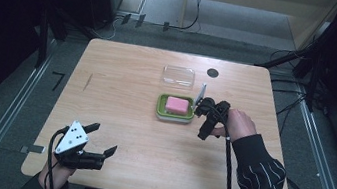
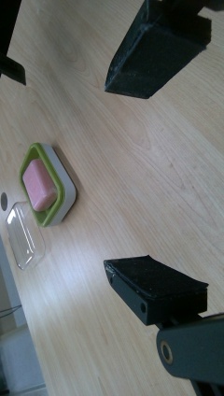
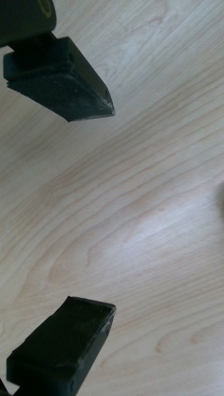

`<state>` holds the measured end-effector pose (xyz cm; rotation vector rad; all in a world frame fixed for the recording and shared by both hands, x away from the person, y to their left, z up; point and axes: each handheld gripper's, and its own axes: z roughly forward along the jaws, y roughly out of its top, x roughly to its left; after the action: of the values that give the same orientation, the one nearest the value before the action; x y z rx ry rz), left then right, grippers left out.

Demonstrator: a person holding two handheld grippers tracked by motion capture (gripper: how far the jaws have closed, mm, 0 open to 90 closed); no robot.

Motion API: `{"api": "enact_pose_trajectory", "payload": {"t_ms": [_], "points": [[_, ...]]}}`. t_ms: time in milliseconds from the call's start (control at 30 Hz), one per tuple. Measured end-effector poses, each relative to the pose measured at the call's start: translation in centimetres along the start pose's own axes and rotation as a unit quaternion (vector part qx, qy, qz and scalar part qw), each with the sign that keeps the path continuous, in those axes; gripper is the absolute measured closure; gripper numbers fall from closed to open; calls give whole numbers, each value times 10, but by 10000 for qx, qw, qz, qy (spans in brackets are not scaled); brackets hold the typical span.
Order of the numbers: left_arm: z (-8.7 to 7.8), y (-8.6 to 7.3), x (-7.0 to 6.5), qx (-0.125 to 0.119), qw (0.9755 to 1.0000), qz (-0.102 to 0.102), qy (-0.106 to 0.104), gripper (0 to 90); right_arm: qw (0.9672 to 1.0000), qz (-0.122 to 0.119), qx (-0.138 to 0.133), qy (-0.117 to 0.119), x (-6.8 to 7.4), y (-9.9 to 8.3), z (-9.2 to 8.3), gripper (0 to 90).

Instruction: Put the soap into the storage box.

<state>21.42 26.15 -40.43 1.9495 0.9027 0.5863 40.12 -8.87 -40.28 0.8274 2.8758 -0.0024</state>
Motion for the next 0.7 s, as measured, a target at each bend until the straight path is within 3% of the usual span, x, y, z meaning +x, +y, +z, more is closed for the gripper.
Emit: {"api": "enact_pose_trajectory", "payload": {"t_ms": [500, 700], "points": [[0, 0, -1, 3, 10000, 9, 4, 140, 9992, 163, 364, 77, 21, -38, 17, 68], [1, 1, -1, 2, 10000, 13, 0, 140, 9991, 183, 373, 100, 29, -49, 21, 68]]}}
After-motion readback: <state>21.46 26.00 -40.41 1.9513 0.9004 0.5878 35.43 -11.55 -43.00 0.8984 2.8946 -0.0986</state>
